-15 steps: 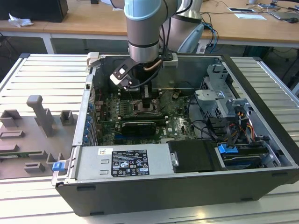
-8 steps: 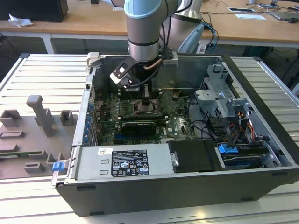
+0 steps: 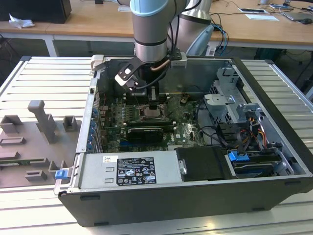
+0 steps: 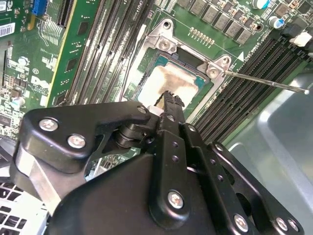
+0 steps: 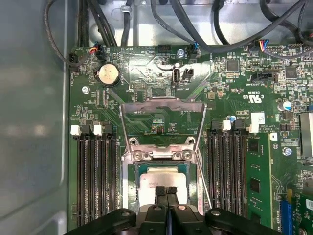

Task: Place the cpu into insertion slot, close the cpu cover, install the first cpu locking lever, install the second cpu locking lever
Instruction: 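Close the cpu cover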

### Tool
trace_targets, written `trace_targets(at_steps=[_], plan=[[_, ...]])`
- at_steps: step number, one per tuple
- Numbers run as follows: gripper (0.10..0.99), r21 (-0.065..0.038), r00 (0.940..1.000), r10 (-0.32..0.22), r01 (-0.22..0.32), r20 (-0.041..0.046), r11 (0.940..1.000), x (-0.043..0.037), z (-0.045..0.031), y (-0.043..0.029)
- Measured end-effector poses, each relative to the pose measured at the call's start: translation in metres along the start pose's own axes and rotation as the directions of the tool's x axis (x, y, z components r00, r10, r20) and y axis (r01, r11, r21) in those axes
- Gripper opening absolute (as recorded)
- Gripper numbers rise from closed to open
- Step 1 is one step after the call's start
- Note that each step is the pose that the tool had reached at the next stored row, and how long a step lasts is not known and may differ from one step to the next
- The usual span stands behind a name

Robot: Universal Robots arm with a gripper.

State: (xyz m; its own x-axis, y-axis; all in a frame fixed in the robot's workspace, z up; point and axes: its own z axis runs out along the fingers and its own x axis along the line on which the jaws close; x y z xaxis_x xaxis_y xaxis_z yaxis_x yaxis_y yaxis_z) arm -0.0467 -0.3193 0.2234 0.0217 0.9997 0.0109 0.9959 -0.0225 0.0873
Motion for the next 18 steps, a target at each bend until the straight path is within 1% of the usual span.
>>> trace_targets(at_steps=[2, 4, 5, 8, 10, 13, 18], plan=[[0.106, 0.001, 1.0, 0.0, 0.0, -0.0003, 1.0, 0.0, -0.0005, 0.0007], [0.106, 0.02, 1.0, 0.0, 0.0, 0.0002, 0.9998, 0.0002, 0.0004, 0.0122], [0.106, 0.021, 1.0, 0.0, 0.0, 0.0006, 0.9998, 0.0002, -0.0005, 0.0127], [0.106, 0.021, 1.0, 0.0, 0.0, 0.0002, 0.9998, 0.0003, -0.0036, 0.013], [0.106, 0.024, 1.0, 0.0, 0.0, 0.0004, 0.9997, 0.0003, -0.0063, 0.0132], [0.106, 0.024, 1.0, 0.0, 0.0, 0.0004, 0.9997, 0.0003, -0.0082, 0.0133], [0.106, 0.024, 1.0, 0.0, 0.0, 0.0001, 0.9997, 0.0004, -0.0089, 0.0134]])
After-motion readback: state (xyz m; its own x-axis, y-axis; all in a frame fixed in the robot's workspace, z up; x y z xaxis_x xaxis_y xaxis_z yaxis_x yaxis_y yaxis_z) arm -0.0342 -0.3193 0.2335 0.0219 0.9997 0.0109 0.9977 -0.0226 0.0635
